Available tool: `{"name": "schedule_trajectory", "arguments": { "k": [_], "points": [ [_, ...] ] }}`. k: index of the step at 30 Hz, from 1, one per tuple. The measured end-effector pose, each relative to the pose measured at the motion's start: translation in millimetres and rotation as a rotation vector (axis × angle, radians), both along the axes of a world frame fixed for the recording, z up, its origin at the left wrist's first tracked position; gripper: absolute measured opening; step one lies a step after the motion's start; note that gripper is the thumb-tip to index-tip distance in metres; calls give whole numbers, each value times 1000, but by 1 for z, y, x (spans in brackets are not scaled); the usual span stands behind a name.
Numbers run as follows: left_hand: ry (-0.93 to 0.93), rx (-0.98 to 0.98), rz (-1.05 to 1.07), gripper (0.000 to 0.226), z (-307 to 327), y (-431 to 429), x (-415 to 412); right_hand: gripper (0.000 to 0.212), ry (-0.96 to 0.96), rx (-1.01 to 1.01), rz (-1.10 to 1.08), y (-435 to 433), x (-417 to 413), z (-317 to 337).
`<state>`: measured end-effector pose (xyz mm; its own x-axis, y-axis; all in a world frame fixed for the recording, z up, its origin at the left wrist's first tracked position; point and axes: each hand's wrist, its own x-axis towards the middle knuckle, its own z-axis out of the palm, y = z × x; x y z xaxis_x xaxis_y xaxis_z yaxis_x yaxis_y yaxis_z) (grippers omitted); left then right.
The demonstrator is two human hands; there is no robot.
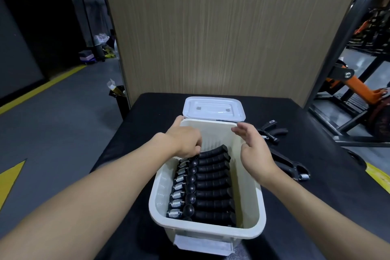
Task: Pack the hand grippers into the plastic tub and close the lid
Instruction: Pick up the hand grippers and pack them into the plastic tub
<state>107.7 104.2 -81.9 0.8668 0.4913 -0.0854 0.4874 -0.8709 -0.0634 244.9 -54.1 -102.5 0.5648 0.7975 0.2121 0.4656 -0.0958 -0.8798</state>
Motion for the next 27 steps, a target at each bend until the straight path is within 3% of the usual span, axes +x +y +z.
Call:
{"name": "schedule_trajectory", "arguments": {
  "k": [3,4,8,10,15,27],
  "points": [
    [36,-5,-3,31,-2,4,-3,65,-57,-28,28,-3,-3,5],
    [47,-5,-7,31,-4,6,-4,63,-154,-87,45,-3,-4,7],
    [22,-15,-24,30,-12,13,-11,53,-1024,-550,178,6,-10,18],
    [-7,-19,-40,30,-15,13,-14,51,-1169,-635,244,14,-14,18],
    [-68,5,-79,31,-13,8,-18,39,-1338,-828,284,28,-16,22],
    [-99,-97,-19,16,-16,8,-16,27,-1257,-833,275,35,-8,13]
  ]
}}
